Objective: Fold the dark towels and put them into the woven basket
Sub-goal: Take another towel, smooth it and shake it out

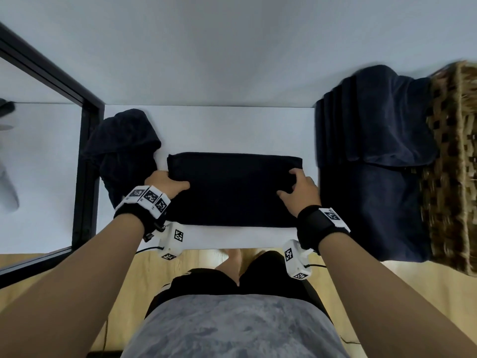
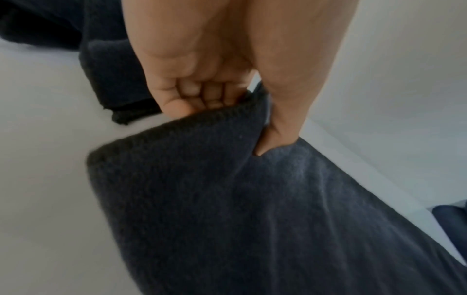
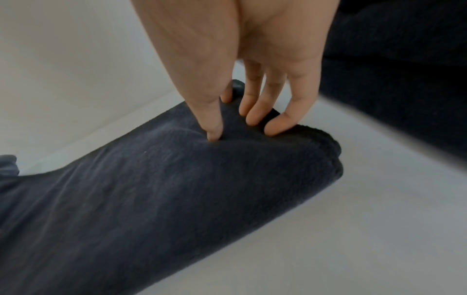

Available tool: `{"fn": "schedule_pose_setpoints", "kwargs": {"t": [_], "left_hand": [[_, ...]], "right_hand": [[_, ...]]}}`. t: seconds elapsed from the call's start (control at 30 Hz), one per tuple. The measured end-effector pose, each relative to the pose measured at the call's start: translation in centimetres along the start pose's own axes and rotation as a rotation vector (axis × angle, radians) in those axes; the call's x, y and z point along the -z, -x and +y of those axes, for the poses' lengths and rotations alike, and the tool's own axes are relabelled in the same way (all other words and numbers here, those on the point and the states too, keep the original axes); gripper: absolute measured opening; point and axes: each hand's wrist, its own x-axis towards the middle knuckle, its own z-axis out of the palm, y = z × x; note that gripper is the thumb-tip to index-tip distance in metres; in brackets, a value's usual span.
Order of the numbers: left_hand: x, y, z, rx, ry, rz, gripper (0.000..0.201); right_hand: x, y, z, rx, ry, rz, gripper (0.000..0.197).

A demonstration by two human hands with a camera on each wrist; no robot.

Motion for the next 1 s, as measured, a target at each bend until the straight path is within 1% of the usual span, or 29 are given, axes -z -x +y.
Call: {"fn": "schedule_pose_setpoints", "kwargs": {"t": [0.1, 0.13, 0.2, 0.3, 0.37, 0.43, 0.53, 0.6, 0.67, 0.73, 0.77, 0.83, 0.87, 0.93, 0.97, 1.0], "left_hand": [[1.0, 1.6, -0.2, -0.031, 0.052, -0.027, 0.025], [1.3, 2.4, -0.1, -0.066, 0.035, -0.037, 0.024], [1.5, 4.2, 0.4, -0.162, -0.021, -0.037, 0.029], [0.2, 7.3, 2.0, -0.285, -0.035, -0.020, 0.032], [-1.7, 8.9, 3.4, -0.358, 0.000, -0.025, 0.032], [-4.0, 10.0, 4.9, -0.398, 0.033, -0.025, 0.030], [-7.5, 10.8, 6.4, -0.434, 0.040, -0.023, 0.029], [-9.7, 11.1, 7.1, -0.454, 0.035, -0.030, 0.029], [-11.4, 11.0, 7.4, -0.445, 0.026, -0.055, 0.034], [-12.5, 10.7, 7.2, -0.406, 0.015, -0.072, 0.042], [-12.6, 10.6, 7.0, -0.397, 0.016, -0.068, 0.042], [-12.5, 10.4, 6.1, -0.409, 0.033, -0.032, 0.036], [-12.1, 10.2, 5.4, -0.418, 0.043, 0.014, 0.030], [-10.8, 9.6, 3.6, -0.400, 0.054, 0.163, 0.020], [-10.1, 9.2, 2.5, -0.370, 0.055, 0.245, 0.020], [-9.5, 8.8, 1.5, -0.325, 0.057, 0.312, 0.026]], "right_hand": [[-0.1, 0.5, -0.1, 0.034, -0.056, -0.072, 0.059], [-0.3, 0.7, -0.4, 0.033, -0.095, -0.109, 0.057], [-0.8, 1.3, -1.1, 0.025, -0.185, -0.203, 0.054], [-1.9, 2.3, -2.6, 0.059, -0.247, -0.324, 0.053], [-2.6, 2.6, -3.2, 0.072, -0.265, -0.353, 0.052], [-2.9, 2.8, -2.9, 0.033, -0.328, -0.315, 0.046], [-2.6, 3.0, -1.5, -0.057, -0.422, -0.144, 0.030], [-2.2, 3.1, -0.4, -0.109, -0.465, -0.081, 0.024], [-2.0, 3.2, 0.5, -0.156, -0.503, -0.097, 0.023], [-2.1, 3.3, 1.1, -0.207, -0.541, -0.144, 0.028], [-2.1, 3.3, 1.2, -0.232, -0.562, -0.162, 0.030], [-2.4, 3.2, 1.1, -0.255, -0.595, -0.191, 0.034], [-2.6, 3.2, 0.8, -0.253, -0.604, -0.208, 0.036], [-3.0, 3.2, 0.2, -0.231, -0.624, -0.244, 0.039], [-3.3, 3.2, -0.2, -0.211, -0.634, -0.261, 0.040], [-3.5, 3.2, -0.6, -0.185, -0.633, -0.277, 0.040]]}}
